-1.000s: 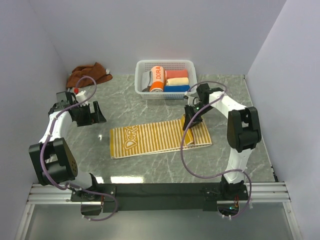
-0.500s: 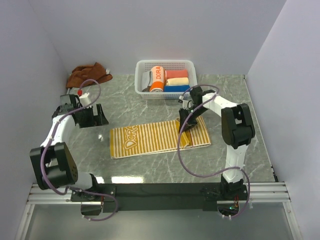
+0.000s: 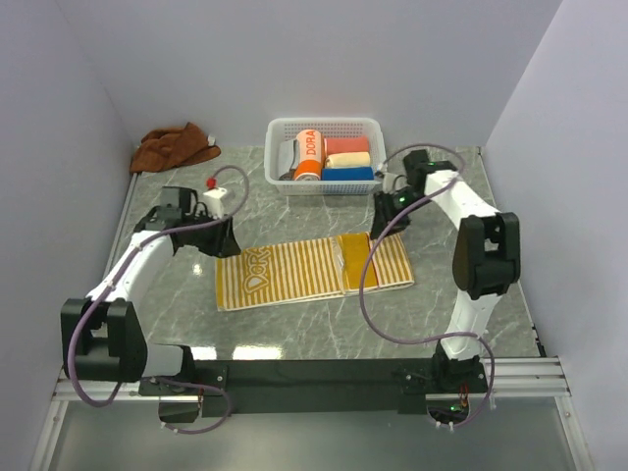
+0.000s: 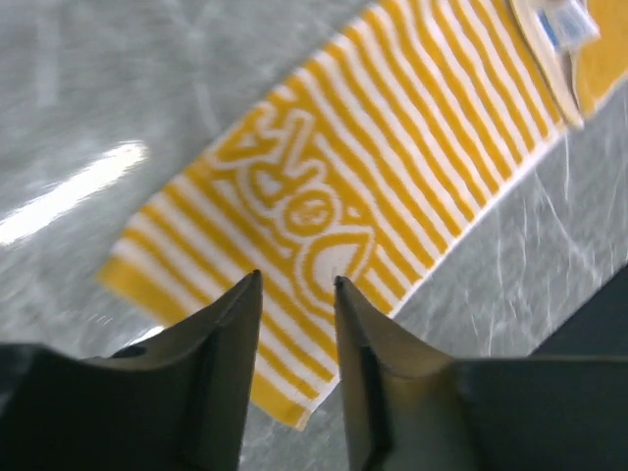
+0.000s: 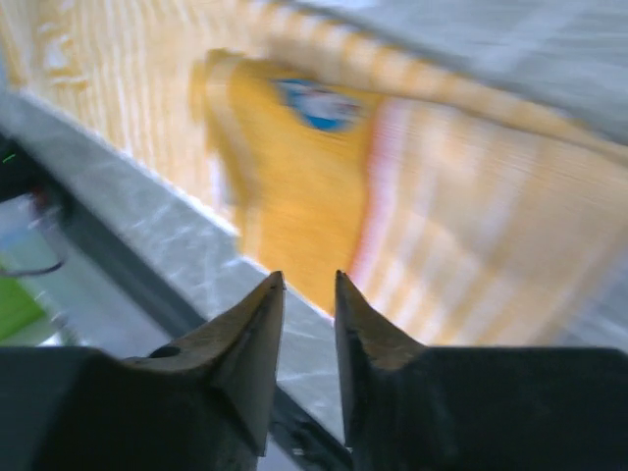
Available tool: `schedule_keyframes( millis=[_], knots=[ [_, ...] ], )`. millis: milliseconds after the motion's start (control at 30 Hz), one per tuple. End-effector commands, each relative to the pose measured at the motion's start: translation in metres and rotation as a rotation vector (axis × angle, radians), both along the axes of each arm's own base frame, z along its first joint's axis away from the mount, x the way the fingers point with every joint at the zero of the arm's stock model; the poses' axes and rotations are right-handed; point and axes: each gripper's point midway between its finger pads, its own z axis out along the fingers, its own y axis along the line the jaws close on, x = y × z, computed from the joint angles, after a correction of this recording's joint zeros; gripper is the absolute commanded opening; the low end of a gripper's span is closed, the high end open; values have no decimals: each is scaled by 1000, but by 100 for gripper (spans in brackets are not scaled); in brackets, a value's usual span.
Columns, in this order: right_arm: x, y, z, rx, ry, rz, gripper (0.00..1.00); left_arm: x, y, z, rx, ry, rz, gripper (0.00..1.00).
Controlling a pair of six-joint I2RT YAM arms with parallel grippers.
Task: Roll the towels
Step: Fold the towel
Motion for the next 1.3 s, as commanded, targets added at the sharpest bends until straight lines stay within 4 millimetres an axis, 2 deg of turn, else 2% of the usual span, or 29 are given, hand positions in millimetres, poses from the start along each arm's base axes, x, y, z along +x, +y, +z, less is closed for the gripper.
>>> schedule_keyframes(
  millis=[0, 33, 100, 133, 200, 233, 300, 333, 500, 533, 600, 633, 667, 767, 800, 867, 900, 1000, 1100, 1267],
  knots=[
    [12, -42, 9, -102, -92, -20, 33, -13, -25, -19, 17, 54, -138, 39],
    [12, -55, -3, -151, -80, -33, 30, -11, -26, -23, 36, 64, -141, 31],
    [16, -63, -16, -182, -88, -37, 28, -12, -29, -43, 85, 120, -159, 21],
    [12, -65, -28, -197, -60, -34, 26, -11, -29, -48, 100, 142, -158, 12],
    [8, -64, -45, -194, -19, -31, 25, -12, -26, -71, 148, 213, -158, 7],
    [6, -63, -51, -193, -5, -32, 24, -10, -25, -75, 160, 231, -159, 3],
    [5, -62, -61, -197, 10, -32, 22, -14, -19, -94, 206, 296, -159, 1],
    [-3, -61, -70, -199, 41, -29, 20, -14, -17, -98, 219, 308, -154, 1],
    [-34, -52, -83, -203, 84, 15, 19, 5, 0, -115, 304, 312, -100, 0],
    [-39, -50, -84, -204, 87, 25, 19, 16, 2, -111, 310, 293, -84, 0],
    [-50, -41, -82, -199, 83, 54, 19, 27, 9, -116, 315, 309, -52, 0],
    [-52, -38, -80, -200, 79, 60, 19, 39, 9, -110, 298, 297, -38, 1],
    [-53, -36, -79, -201, 72, 63, 20, 42, 8, -109, 273, 310, -27, 0],
    [-53, -31, -63, -171, 69, 57, 22, 44, 8, -107, 243, 339, -23, 1],
    [-49, -25, -49, -116, 55, 57, 24, 46, 8, -105, 245, 323, -22, 0],
    [-54, -20, -33, -65, 61, 61, 27, 49, 12, -103, 264, 298, -14, 2],
    [-52, -20, -22, -47, 22, 69, 29, 51, 13, -97, 253, 280, -17, 4],
    [-40, -27, -7, -66, -68, 53, 32, 54, 4, -76, 193, 232, -47, 12],
    [-27, -34, -14, -120, -87, 41, 33, 53, -8, -61, 134, 191, -65, 18],
    [-11, -36, -33, -155, -84, 15, 33, 48, -12, -65, 119, 208, -54, 22]
  ],
)
